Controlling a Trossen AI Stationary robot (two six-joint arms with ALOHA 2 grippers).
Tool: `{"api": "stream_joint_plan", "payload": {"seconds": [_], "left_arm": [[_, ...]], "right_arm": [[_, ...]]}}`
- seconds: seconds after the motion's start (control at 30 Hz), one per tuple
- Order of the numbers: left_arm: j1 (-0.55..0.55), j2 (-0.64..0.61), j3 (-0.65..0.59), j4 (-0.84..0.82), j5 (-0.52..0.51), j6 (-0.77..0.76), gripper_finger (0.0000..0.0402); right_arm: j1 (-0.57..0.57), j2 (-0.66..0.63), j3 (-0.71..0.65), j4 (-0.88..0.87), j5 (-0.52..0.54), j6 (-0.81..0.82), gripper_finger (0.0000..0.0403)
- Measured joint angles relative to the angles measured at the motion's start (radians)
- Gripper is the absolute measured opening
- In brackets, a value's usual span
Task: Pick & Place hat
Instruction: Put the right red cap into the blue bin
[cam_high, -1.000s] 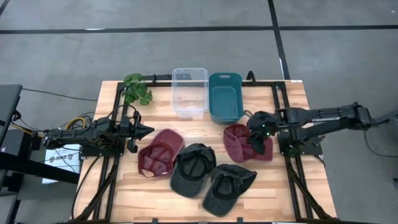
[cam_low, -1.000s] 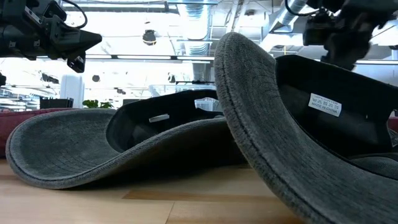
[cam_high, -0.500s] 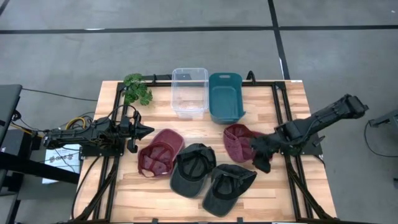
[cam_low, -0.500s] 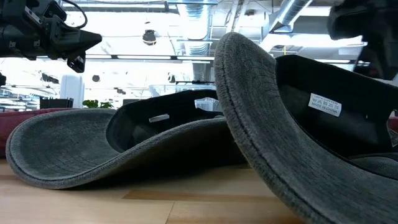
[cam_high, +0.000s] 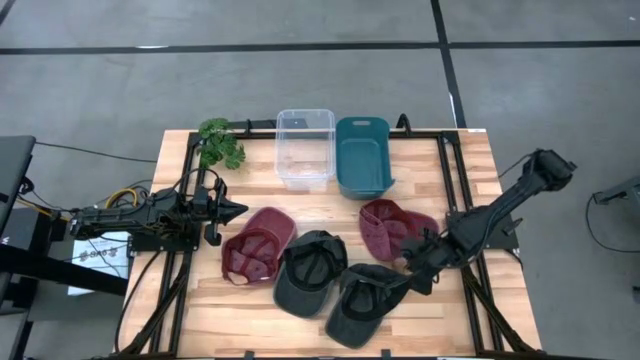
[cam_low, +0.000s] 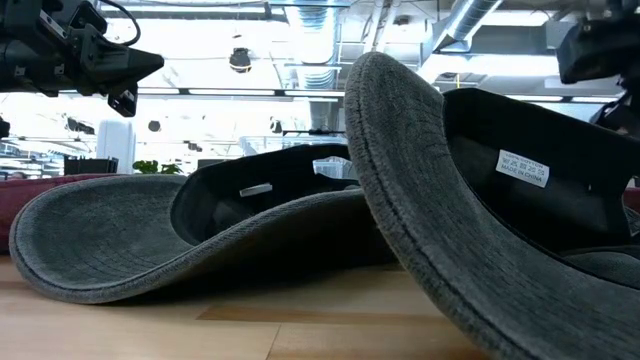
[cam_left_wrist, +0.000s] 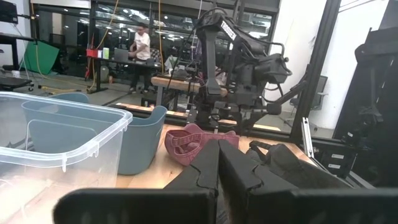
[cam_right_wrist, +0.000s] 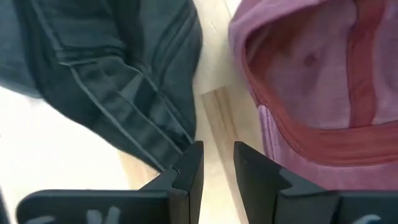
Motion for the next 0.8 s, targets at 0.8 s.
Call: {"api": "stream_joint_plan", "payload": {"seconds": [0.8], "left_arm": [[0.0, 0.002, 0.0, 0.0, 0.0, 0.0, 0.0008]], "right_arm": [[0.013, 0.058, 0.115, -0.177, 0.062, 0.072, 0.0046]]}}
